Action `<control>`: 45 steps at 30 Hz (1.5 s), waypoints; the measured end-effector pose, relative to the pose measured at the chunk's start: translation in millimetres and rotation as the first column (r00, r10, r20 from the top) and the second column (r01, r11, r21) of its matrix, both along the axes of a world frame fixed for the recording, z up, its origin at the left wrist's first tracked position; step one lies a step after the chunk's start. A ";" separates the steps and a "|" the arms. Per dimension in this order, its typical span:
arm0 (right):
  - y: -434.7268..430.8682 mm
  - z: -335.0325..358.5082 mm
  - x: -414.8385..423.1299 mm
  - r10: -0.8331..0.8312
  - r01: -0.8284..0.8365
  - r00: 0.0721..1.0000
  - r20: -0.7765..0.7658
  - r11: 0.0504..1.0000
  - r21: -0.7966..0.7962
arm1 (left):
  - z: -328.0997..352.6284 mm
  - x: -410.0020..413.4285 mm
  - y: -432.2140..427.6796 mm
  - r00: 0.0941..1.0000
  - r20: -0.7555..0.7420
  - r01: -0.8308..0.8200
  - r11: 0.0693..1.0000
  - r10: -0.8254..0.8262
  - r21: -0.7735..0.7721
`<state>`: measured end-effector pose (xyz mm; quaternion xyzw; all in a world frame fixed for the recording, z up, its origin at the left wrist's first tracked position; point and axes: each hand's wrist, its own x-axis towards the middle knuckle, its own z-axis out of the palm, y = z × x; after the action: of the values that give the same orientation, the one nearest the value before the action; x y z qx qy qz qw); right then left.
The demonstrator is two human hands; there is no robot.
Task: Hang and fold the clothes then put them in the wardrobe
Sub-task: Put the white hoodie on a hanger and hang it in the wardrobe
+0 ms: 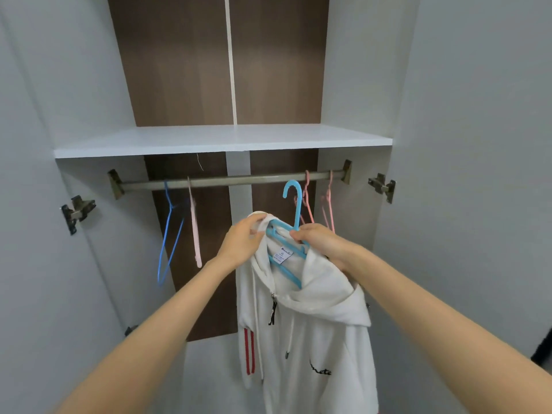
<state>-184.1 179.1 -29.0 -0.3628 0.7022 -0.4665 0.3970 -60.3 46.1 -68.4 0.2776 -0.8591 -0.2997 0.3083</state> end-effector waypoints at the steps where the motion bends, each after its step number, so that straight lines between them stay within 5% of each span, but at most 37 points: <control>1: -14.7 -0.1 -5.3 -0.007 0.007 1.000 0.012 1.000 -0.003 | 1.4 -4.5 -12.4 1.000 0.006 0.016 1.000 -0.016 0.020; 14: -184.5 -17.9 -68.3 -0.106 0.107 0.994 0.014 0.994 -0.020 | -14.7 -94.6 -175.4 0.990 0.108 0.047 0.923 -0.095 0.382; 25: -269.0 -46.3 -108.6 -0.348 0.336 0.925 -0.153 0.937 -0.099 | -33.6 -148.3 -237.5 0.981 0.095 0.108 0.878 -0.171 0.467; 37: -292.9 -56.0 -148.4 -0.392 0.374 0.891 -0.229 0.920 -0.120 | -56.6 -174.9 -251.2 0.958 0.096 0.174 0.819 -0.269 0.547; 42: -290.9 -76.6 -161.5 -0.388 0.389 0.885 -0.258 0.920 -0.050 | -56.2 -171.3 -256.7 0.967 0.102 0.179 0.909 -0.233 0.375; 45: -288.4 -81.0 -169.0 -0.382 0.394 0.855 -0.352 0.918 -0.040 | -44.9 -161.6 -255.1 0.976 0.156 0.159 0.987 -0.155 -0.014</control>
<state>-353.0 -109.3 -110.0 -0.2848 0.8282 -0.4524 0.1684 -221.9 -209.1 -113.3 0.2273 -0.9034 -0.2893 0.2202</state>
